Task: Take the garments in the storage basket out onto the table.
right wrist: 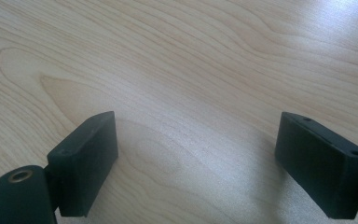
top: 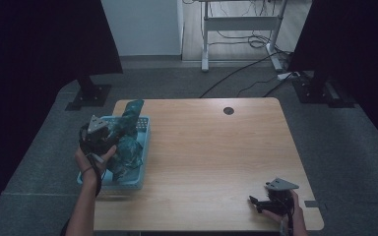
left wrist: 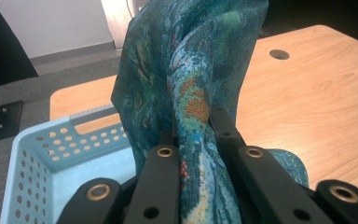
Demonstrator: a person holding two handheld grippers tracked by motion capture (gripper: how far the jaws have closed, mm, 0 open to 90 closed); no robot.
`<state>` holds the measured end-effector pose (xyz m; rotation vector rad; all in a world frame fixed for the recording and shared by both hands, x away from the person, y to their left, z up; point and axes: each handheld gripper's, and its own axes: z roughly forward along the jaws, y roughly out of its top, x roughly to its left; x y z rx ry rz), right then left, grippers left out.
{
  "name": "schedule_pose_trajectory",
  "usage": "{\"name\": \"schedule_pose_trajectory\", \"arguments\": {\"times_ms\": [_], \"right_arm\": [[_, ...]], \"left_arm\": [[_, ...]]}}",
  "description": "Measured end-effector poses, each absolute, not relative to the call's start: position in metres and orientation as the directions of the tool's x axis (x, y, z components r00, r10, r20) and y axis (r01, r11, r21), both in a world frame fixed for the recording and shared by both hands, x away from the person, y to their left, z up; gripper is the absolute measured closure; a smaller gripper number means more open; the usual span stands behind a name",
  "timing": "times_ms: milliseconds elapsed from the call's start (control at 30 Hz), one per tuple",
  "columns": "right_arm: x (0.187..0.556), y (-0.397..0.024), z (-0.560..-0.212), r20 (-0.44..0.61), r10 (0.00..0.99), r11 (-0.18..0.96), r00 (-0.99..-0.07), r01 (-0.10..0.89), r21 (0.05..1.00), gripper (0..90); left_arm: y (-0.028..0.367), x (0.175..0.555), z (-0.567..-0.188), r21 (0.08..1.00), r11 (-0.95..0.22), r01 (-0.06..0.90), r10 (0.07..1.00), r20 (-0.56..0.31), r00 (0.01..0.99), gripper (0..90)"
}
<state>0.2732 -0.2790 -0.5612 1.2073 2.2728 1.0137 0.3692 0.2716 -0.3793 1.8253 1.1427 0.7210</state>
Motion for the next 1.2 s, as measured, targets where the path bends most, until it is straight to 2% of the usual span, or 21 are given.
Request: {"name": "schedule_pose_trajectory", "arguments": {"times_ms": [1200], "right_arm": [[0.273, -0.279, -0.561, 0.007, 0.827, 0.373, -0.563, 0.557, 0.742, 12.6]], "left_arm": [[0.246, 0.356, -0.352, 0.905, -0.263, 0.336, 0.879, 0.081, 0.470, 83.0]]}}
